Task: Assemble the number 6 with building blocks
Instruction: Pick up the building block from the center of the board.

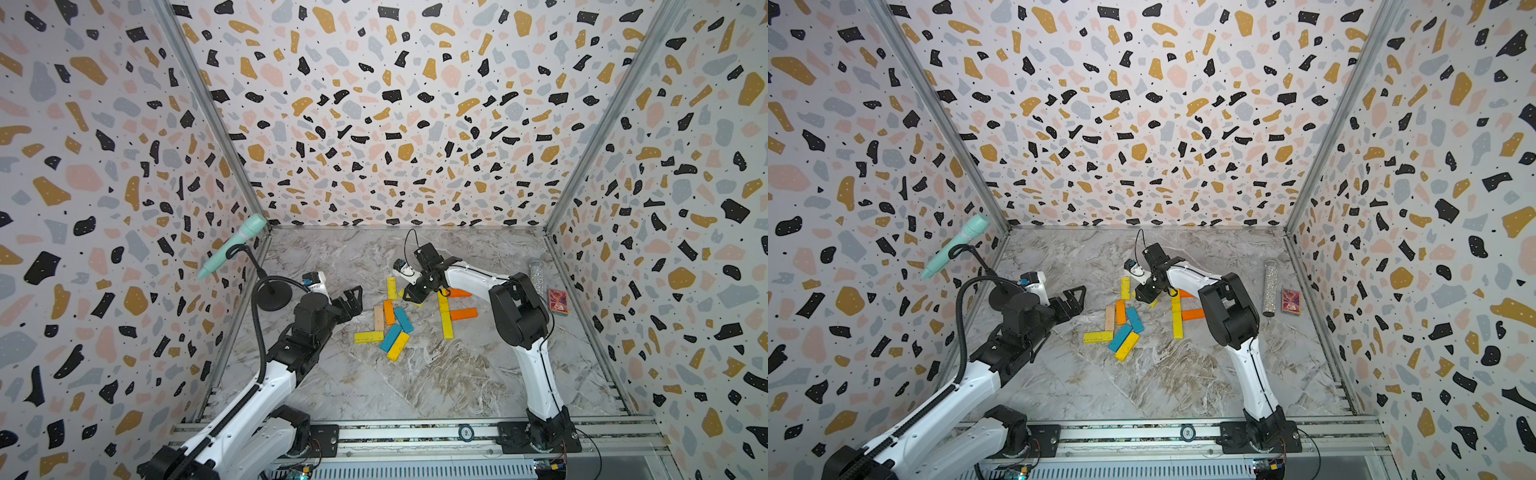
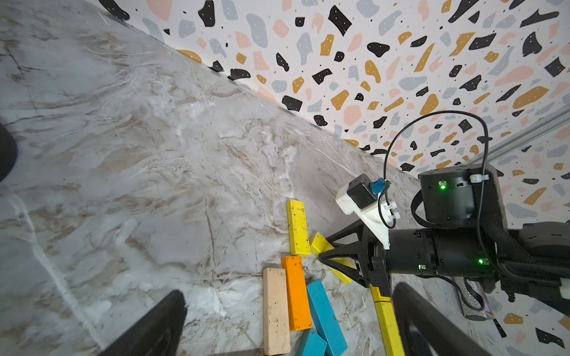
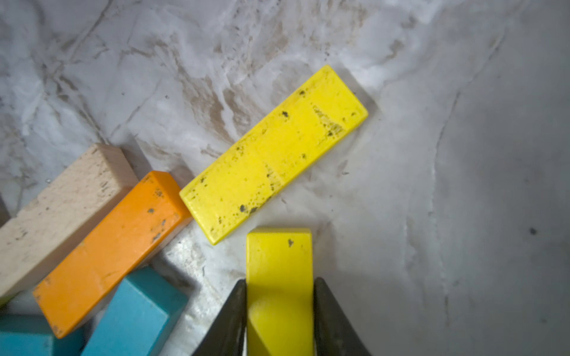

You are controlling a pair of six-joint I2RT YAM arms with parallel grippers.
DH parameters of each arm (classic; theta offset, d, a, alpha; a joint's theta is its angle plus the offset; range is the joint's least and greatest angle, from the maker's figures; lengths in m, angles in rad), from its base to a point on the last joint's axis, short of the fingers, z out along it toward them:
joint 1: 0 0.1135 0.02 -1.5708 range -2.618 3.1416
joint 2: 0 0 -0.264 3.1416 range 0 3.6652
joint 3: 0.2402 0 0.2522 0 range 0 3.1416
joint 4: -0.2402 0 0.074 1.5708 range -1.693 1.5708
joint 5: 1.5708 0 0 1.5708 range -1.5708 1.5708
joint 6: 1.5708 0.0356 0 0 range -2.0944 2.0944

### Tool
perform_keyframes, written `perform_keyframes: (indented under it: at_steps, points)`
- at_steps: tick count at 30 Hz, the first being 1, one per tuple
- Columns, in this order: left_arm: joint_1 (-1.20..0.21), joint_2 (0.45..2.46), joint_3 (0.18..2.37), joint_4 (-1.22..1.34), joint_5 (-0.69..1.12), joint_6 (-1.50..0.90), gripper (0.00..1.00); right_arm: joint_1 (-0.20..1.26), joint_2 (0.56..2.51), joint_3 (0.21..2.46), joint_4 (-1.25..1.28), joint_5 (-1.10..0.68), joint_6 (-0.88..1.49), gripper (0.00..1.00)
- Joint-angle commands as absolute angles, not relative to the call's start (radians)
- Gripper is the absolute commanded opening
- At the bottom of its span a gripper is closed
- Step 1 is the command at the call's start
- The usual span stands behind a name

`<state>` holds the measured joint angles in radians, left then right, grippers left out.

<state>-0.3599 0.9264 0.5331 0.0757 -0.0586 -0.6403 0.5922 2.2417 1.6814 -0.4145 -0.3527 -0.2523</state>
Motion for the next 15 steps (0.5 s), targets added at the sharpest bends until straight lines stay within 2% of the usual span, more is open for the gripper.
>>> perform_keyframes:
  at_steps: [1,8,15]
  points:
    - [-0.353,0.955,0.580,0.154,0.008,-0.609,0.99,0.593,2.160,1.638,-0.420,-0.374,-0.146,0.28]
    - [-0.360,1.024,0.618,0.201,0.053,-0.589,1.00,0.578,2.028,1.557,-0.376,-0.353,-0.028,0.25]
    - [-0.477,1.173,0.648,0.329,0.023,-0.576,0.99,0.466,1.693,1.216,-0.305,-0.313,0.107,0.22]
